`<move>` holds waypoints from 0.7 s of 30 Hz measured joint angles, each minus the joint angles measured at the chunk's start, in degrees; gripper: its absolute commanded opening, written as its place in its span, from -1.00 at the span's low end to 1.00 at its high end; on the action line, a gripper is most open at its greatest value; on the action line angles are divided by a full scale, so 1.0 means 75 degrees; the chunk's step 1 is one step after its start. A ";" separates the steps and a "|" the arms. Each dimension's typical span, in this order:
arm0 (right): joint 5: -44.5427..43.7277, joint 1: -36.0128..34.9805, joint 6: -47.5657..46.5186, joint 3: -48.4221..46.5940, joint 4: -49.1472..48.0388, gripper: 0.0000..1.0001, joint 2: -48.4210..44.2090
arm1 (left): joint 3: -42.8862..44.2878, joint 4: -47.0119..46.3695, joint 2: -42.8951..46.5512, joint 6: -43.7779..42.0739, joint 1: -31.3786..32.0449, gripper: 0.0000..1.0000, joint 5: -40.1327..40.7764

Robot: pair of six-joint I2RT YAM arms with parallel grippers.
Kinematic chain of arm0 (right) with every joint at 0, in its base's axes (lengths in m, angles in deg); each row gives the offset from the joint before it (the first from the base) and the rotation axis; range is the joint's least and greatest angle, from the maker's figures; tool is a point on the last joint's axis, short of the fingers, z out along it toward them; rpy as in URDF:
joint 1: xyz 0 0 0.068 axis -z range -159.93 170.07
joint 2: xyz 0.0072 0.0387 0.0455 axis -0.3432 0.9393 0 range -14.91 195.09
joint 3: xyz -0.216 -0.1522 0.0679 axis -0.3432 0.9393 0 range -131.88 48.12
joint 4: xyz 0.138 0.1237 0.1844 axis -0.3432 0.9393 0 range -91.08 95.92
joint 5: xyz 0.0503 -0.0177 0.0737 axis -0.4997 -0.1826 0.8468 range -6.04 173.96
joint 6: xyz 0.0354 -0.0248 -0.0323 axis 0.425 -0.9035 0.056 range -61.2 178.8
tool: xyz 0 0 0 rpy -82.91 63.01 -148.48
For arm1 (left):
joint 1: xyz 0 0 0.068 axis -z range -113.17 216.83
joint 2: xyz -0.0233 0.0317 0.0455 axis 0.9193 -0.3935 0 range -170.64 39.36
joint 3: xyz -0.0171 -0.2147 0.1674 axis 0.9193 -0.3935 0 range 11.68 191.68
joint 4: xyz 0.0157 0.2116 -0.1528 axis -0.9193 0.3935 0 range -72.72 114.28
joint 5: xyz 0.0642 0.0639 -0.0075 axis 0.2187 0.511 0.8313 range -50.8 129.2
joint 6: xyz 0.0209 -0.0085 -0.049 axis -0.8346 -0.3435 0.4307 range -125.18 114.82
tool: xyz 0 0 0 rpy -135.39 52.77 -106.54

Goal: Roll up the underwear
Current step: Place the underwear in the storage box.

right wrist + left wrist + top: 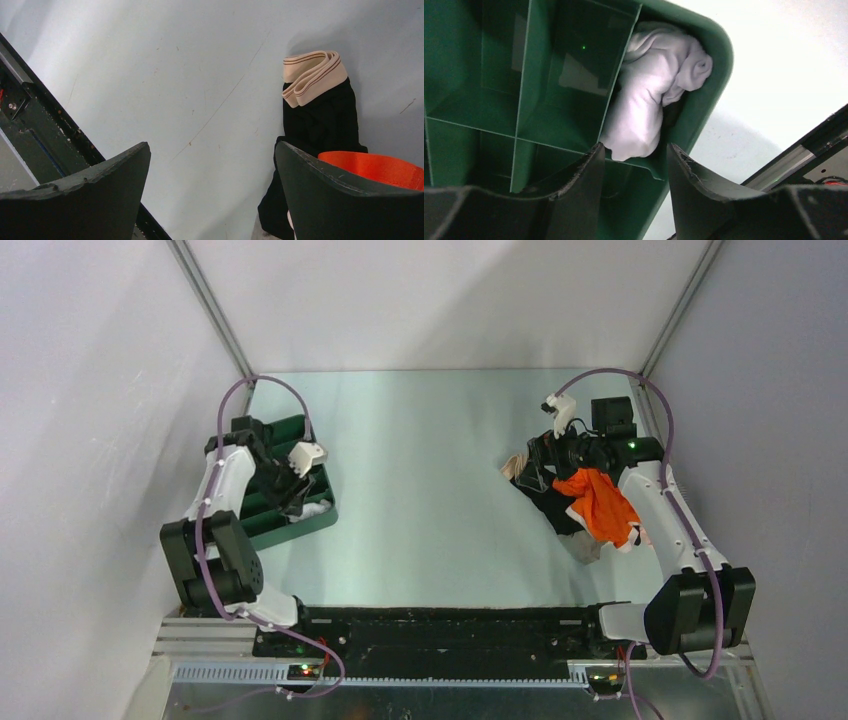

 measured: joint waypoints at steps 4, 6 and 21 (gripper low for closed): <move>0.0044 0.0000 0.0000 0.0000 -0.0003 0.99 0.0035 | -0.0195 -0.0347 -0.0315 0.0367 0.0003 -0.09 0.0335; 0.0064 0.0000 0.0003 0.0000 -0.0012 0.99 0.0055 | -0.0280 -0.0527 -0.0586 0.0597 0.0006 -0.13 0.0458; 0.0090 0.0000 0.0323 -0.0020 -0.0076 0.99 0.0137 | 0.2084 0.0099 0.0050 0.2384 0.0309 0.99 0.0221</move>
